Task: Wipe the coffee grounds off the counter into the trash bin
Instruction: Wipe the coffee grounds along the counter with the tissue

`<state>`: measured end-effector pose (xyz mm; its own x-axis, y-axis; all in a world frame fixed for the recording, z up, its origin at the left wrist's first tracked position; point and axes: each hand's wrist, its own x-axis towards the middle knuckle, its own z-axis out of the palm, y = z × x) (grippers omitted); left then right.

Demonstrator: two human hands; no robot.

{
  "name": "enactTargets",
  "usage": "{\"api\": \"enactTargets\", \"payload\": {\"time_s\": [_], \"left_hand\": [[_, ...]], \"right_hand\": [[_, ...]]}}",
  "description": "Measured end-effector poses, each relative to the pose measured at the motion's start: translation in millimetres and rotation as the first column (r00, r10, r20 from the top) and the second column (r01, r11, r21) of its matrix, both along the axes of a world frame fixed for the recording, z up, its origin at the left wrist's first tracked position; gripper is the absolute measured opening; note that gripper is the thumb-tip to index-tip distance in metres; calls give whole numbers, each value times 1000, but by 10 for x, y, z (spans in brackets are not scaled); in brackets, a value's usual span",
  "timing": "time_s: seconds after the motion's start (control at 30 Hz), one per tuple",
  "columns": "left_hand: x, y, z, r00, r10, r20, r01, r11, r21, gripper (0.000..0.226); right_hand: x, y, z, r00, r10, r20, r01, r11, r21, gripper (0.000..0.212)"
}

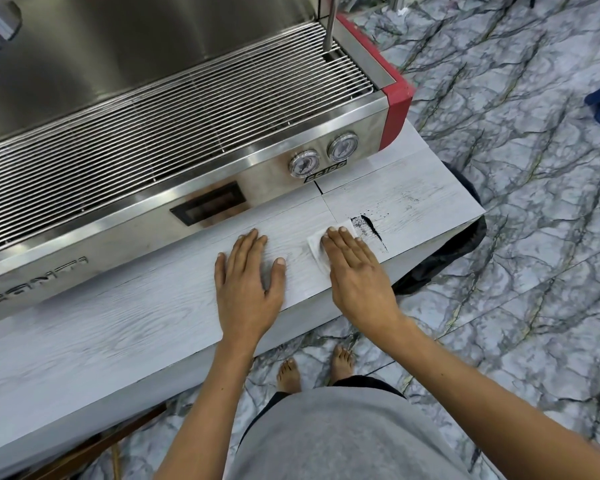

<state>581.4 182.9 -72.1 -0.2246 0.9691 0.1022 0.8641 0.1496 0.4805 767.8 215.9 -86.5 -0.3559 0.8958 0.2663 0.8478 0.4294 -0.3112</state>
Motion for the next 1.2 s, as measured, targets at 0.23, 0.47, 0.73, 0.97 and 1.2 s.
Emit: {"api": "enactTargets", "payload": {"time_s": [0.23,0.47,0.73,0.97,1.2], "left_hand": [[12,7,8,1000,8,10,-9,1000,17,57],[18,2,17,1000,15,7,-15,1000,21,55],[27,4,12,1000,19,17,-20,1000,23,52],[11,5,9,1000,2,13,-3,1000,25,51],[60,30,15,1000,11,16,-11,1000,15,58]], "right_hand": [[-3,171,42,1000,29,-8,-29,1000,10,47],[197,216,32,999,-29,-20,29,1000,0,41],[418,212,19,996,-87,-20,86,996,-28,43],[320,165,77,992,-39,-117,35,999,-31,44],[105,62,86,997,26,-71,-31,997,-66,45]]}}
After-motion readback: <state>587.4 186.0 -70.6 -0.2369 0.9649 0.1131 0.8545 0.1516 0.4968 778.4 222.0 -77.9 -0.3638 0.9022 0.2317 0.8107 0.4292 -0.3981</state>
